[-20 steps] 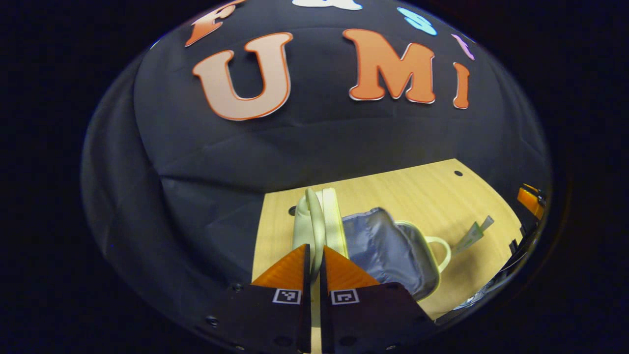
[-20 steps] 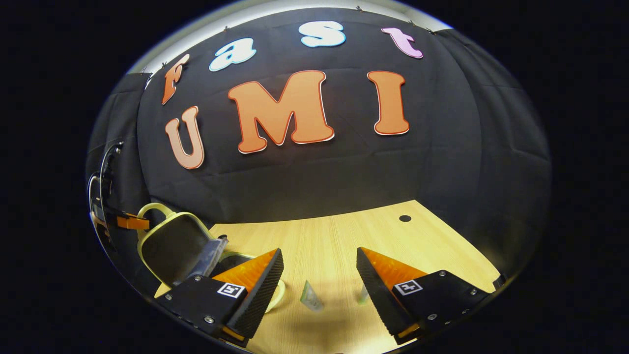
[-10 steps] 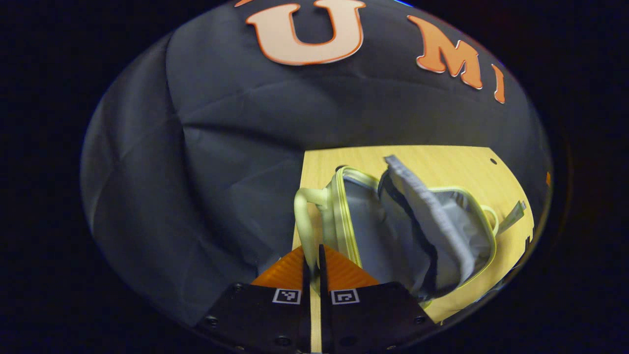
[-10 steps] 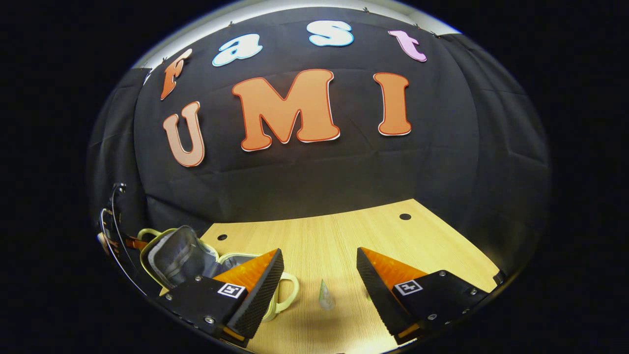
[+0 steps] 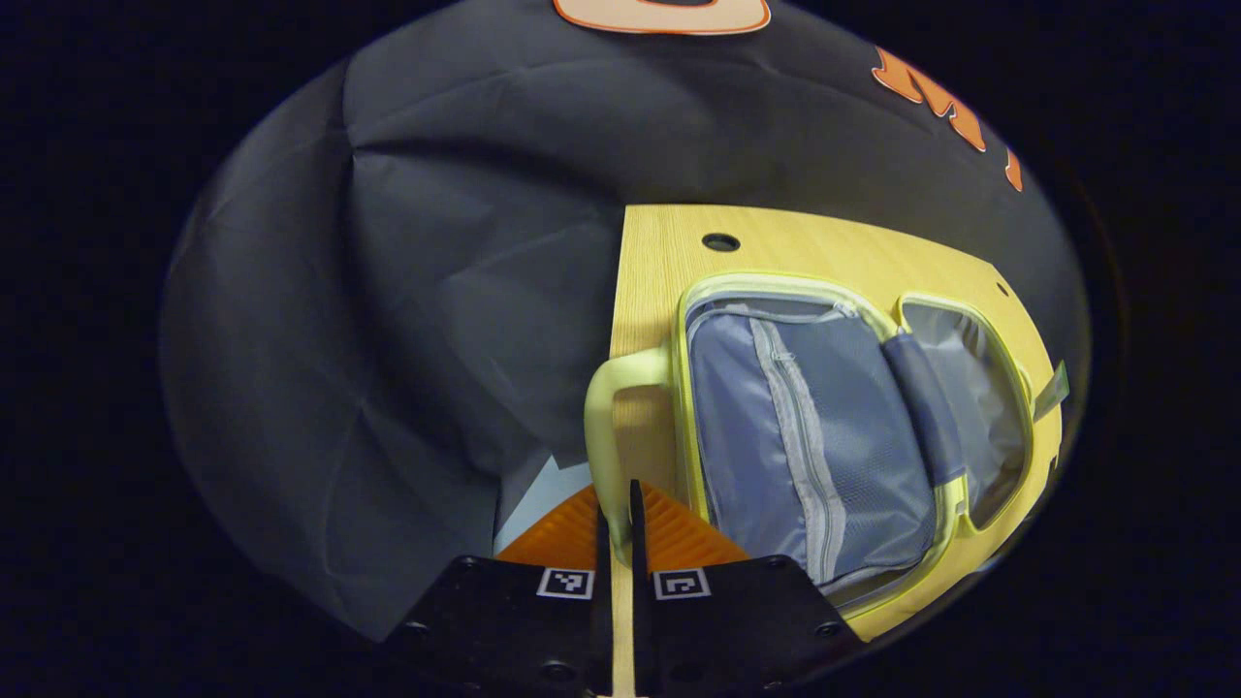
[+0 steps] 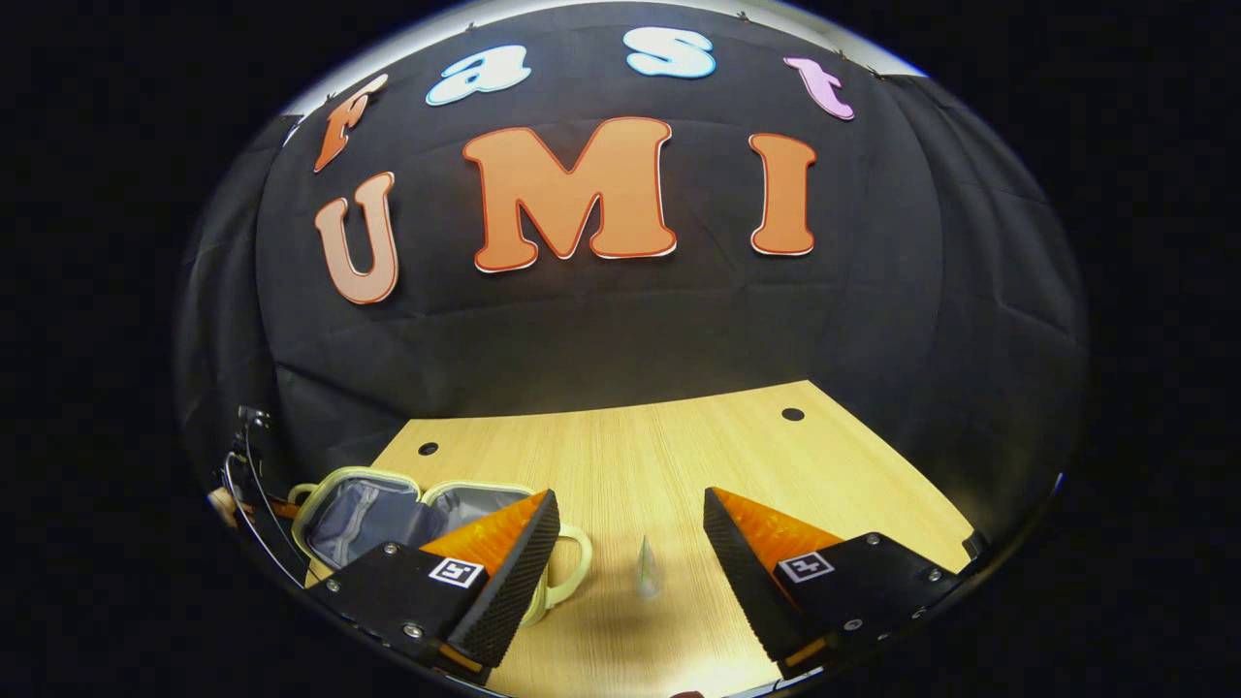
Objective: First open the suitcase, pack the skin care products into it, and then close the suitcase.
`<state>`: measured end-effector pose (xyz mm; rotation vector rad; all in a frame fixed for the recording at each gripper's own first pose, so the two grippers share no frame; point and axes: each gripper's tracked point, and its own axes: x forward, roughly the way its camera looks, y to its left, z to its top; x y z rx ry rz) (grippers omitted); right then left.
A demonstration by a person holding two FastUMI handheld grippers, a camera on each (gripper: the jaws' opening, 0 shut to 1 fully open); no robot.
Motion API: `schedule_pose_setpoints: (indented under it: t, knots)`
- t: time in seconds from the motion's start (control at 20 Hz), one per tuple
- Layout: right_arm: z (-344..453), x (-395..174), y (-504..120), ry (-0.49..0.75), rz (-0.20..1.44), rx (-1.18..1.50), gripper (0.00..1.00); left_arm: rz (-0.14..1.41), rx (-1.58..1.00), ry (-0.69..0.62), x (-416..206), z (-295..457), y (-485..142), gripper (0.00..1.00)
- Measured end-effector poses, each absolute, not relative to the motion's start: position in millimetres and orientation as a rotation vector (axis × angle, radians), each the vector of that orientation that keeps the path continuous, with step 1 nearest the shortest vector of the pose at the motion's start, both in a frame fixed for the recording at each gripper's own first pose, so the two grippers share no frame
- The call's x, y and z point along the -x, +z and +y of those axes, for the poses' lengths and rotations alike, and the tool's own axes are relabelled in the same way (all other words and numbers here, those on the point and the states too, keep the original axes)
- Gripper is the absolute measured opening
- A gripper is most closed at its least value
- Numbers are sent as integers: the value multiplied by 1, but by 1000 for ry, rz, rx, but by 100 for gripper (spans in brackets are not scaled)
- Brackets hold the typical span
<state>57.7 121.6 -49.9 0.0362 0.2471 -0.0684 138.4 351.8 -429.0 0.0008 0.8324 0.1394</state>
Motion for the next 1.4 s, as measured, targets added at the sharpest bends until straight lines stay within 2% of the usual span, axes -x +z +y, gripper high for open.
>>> schedule_pose_setpoints:
  t: [0.1,0.15,0.2,0.25,0.35,0.45,0.55,0.6,1.1,1.4]
  knots:
    - [121,-58,-53,-77,257,-21,95,849,-41,147,-141,361,-441,12]
    - [119,-59,-55,-82,263,-16,95,867,-87,177,-139,371,-444,19]
    - [119,-58,-55,-84,267,-16,95,874,-116,180,-138,374,-441,34]
    - [119,-58,-55,-85,271,-17,95,869,-121,176,-140,373,-437,39]
    - [117,-59,-56,-88,274,-18,95,835,-126,185,-145,371,-433,36]
    - [115,-60,-56,-88,273,-14,95,783,-148,223,-148,369,-409,72]
    - [108,-60,-57,-89,272,-8,95,730,-134,216,-150,352,-387,94]
    - [104,-60,-56,-90,270,-7,95,705,-118,204,-149,339,-372,99]
    - [47,-61,-59,-32,262,21,95,441,-76,112,-150,152,-269,99]
    - [-28,-63,-54,-5,269,32,95,342,2,-4,-147,-19,-247,99]
